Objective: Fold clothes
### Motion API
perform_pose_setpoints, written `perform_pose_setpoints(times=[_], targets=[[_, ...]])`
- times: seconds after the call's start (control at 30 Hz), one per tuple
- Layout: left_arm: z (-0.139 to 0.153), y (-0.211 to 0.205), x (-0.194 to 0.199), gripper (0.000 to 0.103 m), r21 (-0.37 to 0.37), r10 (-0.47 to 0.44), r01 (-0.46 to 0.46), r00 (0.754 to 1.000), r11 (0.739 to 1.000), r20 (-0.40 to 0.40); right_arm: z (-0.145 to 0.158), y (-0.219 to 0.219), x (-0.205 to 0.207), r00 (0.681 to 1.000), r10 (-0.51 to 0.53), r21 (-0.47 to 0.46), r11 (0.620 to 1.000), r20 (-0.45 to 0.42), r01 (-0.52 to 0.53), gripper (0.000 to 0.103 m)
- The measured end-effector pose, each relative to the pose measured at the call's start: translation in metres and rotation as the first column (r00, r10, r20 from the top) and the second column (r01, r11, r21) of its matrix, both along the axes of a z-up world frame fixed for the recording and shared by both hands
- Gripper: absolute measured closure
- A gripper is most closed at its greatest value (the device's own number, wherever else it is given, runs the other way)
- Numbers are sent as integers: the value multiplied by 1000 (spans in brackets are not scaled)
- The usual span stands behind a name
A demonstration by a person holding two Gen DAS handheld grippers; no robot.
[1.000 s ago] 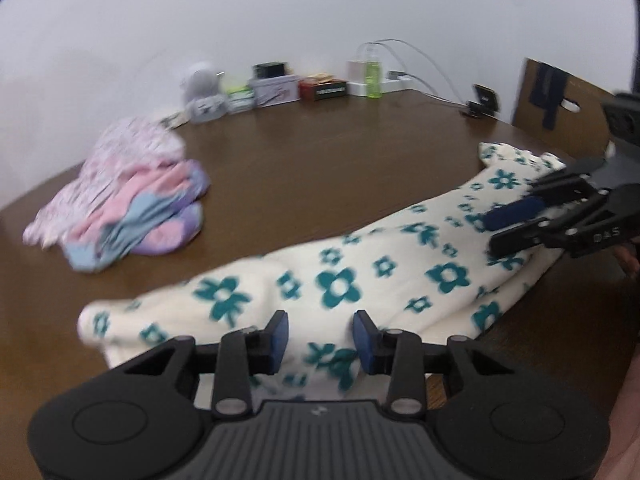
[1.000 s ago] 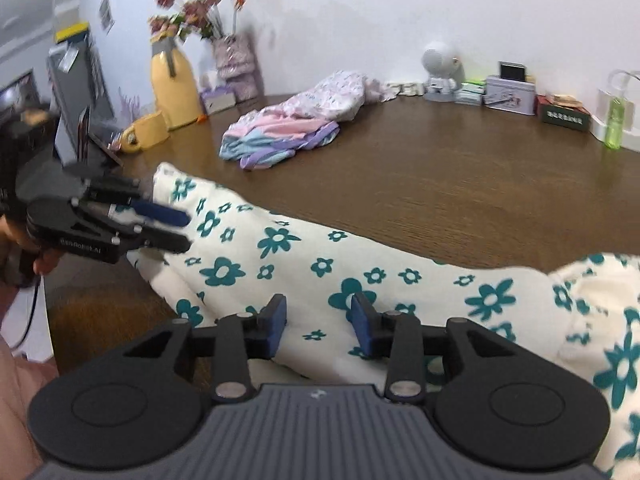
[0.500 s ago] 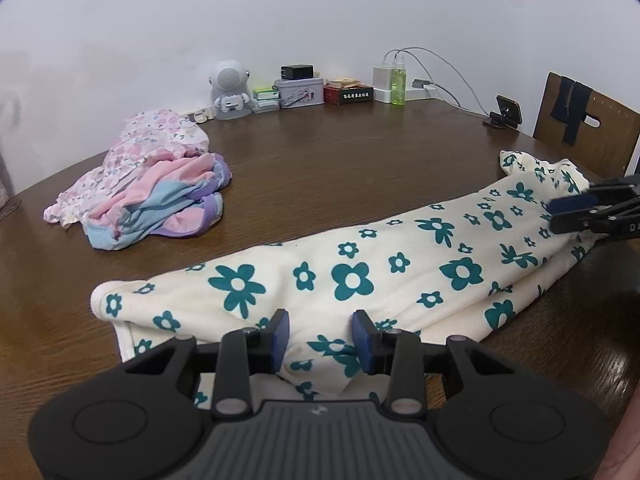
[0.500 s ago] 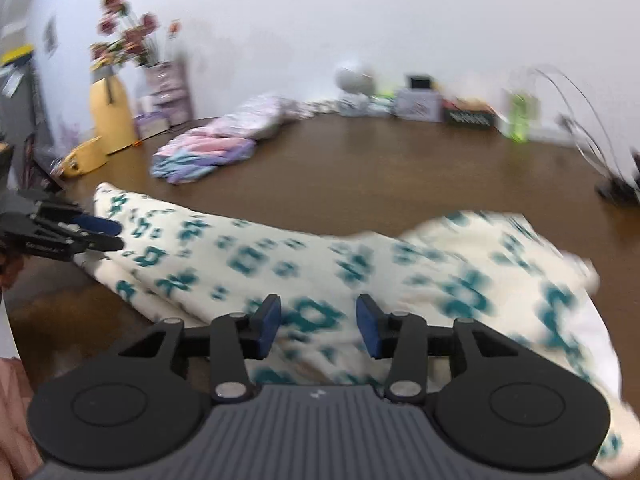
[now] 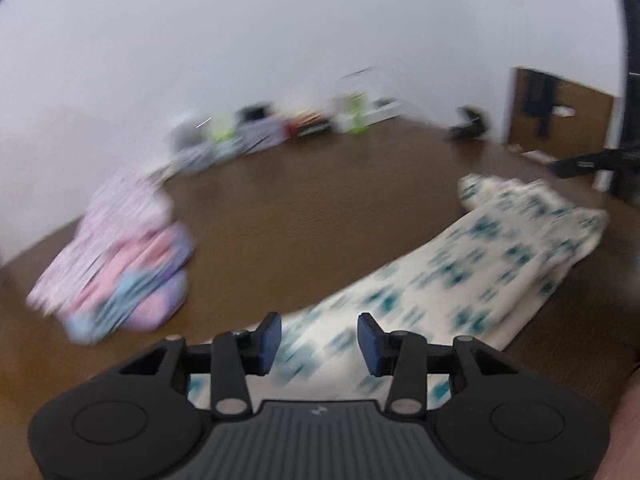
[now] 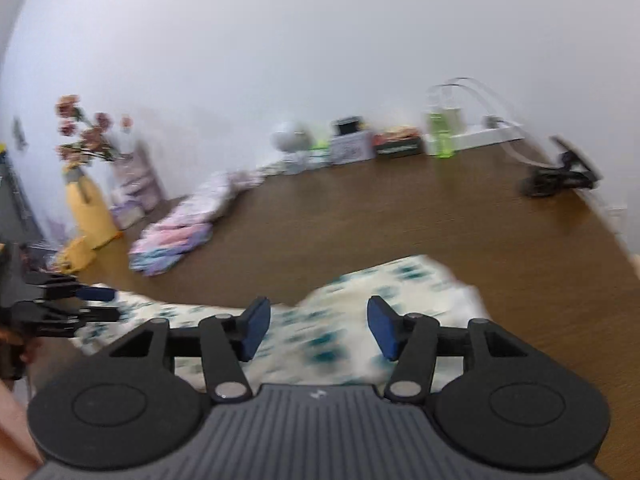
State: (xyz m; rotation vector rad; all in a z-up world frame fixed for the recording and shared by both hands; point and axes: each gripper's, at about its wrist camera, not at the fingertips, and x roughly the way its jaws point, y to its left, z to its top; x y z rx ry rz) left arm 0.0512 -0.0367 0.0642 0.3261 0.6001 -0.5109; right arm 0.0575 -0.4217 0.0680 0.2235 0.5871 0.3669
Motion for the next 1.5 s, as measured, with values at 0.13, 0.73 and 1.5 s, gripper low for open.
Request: perform_pose_setpoints(times=[0.13,0.73,1.5], targets=[[-2,-56,12,61,8,-177,177,984,984,1,-7,-32,49,991,18,19,1000,-135,-15,48],[-37,-145,46,71,29,-314,322,938,946,-149,-47,-43,162,879,312,174,948,-361,-265,68],[-40,-142,48,68,-29,-225,224,954,974,-199,-55,-106,72,901,148,293,956,-408,-25,102]])
